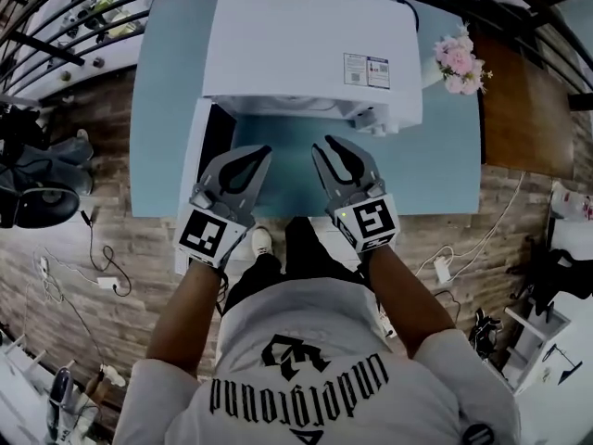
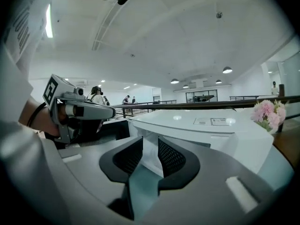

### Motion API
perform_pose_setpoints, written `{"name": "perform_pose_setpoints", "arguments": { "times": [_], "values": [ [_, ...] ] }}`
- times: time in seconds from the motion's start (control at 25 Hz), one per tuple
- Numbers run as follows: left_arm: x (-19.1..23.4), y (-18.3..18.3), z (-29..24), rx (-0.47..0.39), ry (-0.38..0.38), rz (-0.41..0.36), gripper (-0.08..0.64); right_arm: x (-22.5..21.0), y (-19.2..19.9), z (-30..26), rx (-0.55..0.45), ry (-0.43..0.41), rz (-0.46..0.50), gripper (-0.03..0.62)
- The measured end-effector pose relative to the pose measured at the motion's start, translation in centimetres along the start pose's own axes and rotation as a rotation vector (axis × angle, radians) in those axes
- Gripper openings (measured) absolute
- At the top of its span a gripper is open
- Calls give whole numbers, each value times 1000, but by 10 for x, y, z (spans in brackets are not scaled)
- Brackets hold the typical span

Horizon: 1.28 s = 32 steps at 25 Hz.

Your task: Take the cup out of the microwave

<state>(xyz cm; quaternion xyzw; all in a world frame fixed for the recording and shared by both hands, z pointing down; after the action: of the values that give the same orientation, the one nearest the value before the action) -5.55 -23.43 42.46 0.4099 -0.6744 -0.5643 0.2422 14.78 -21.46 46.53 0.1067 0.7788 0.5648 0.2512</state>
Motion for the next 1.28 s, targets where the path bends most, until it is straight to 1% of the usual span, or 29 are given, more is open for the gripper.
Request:
{"name": "perform_pose_setpoints", "arguments": {
  "times": [0.16, 0.28, 0.48, 0.72, 0.92, 1.0, 1.28],
  "values": [
    [5, 23, -22, 33, -6, 15, 49, -22, 20, -23, 6, 17, -34, 103],
    [9, 40, -37, 40, -19, 33, 49, -37, 32, -41, 18, 32, -49, 114],
    [16, 62, -58, 48, -29, 42, 49, -56, 49, -69, 14, 61, -62, 129],
    [26, 79, -80, 52, -46, 35, 49, -74, 64, -96, 7, 95, -84, 143],
    [37, 91, -93, 51, -61, 55, 49, -82, 71, -115, 14, 113, -85, 152],
    [40, 96, -98, 53, -67, 62, 49, -84, 73, -122, 18, 120, -78, 163],
    [48, 102, -110, 45, -88, 77, 49, -94, 73, -144, 17, 136, -64, 164]
  ]
}}
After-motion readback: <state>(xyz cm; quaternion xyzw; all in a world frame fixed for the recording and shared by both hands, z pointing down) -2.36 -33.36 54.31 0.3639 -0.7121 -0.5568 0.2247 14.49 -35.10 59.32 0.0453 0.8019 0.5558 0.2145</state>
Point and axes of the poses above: the fingertips, and each gripper's own axes: z backward along the fingers, x to its left, y out of its underside, the point moved 9 cm from there along z, backward along the fingers, and after that the axes turned 12 degrees about -z, right-handed, at the moved point
